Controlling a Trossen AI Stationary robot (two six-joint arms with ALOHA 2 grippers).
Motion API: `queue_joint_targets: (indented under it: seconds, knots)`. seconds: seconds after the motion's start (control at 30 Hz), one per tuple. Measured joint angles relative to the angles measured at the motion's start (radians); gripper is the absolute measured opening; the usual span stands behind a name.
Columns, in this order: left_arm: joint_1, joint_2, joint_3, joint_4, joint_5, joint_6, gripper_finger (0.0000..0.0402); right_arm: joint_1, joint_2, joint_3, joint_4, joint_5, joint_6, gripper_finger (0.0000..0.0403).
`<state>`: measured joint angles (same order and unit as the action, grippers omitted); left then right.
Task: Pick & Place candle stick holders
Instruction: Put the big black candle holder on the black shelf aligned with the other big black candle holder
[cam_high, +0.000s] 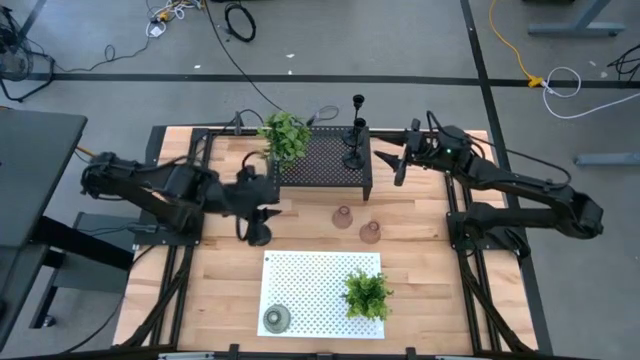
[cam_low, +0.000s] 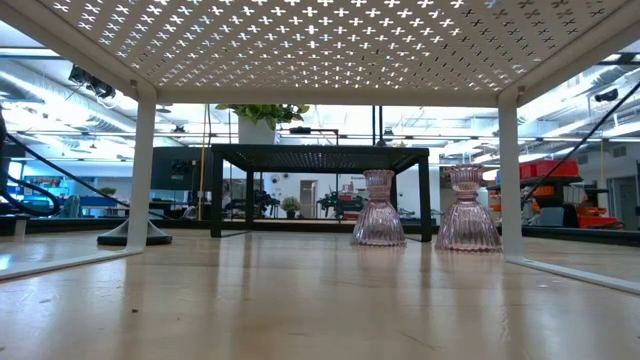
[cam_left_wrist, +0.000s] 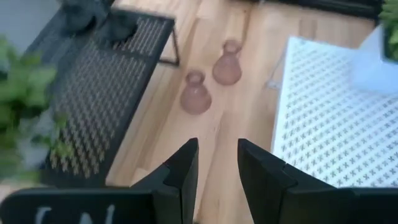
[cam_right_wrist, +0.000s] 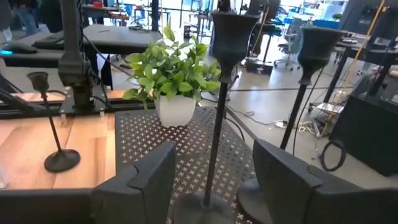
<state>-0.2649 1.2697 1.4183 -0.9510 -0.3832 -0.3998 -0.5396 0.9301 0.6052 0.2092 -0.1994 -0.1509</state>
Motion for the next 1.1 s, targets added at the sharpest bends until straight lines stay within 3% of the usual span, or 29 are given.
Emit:
queue_joint_targets:
  seconds: [0.33,0.63,1.1]
  knots:
    - [-0.261,-0.132,-0.196,-0.072,-0.316,-0.368,0.0115,0.000,-0.049,0.000,-0.062,0.035,-0.015,0.0215]
    - [-0.420,-0.186,-0.361,-0.073,-0.363,-0.622,0.0115,0.000,-0.049,0.000,-0.064,0.034,-0.016,0.0215]
    - [-0.534,-0.175,-0.379,-0.281,-0.452,-0.913,0.0115,0.000,-0.049,0.000,-0.063,0.034,-0.015,0.0215]
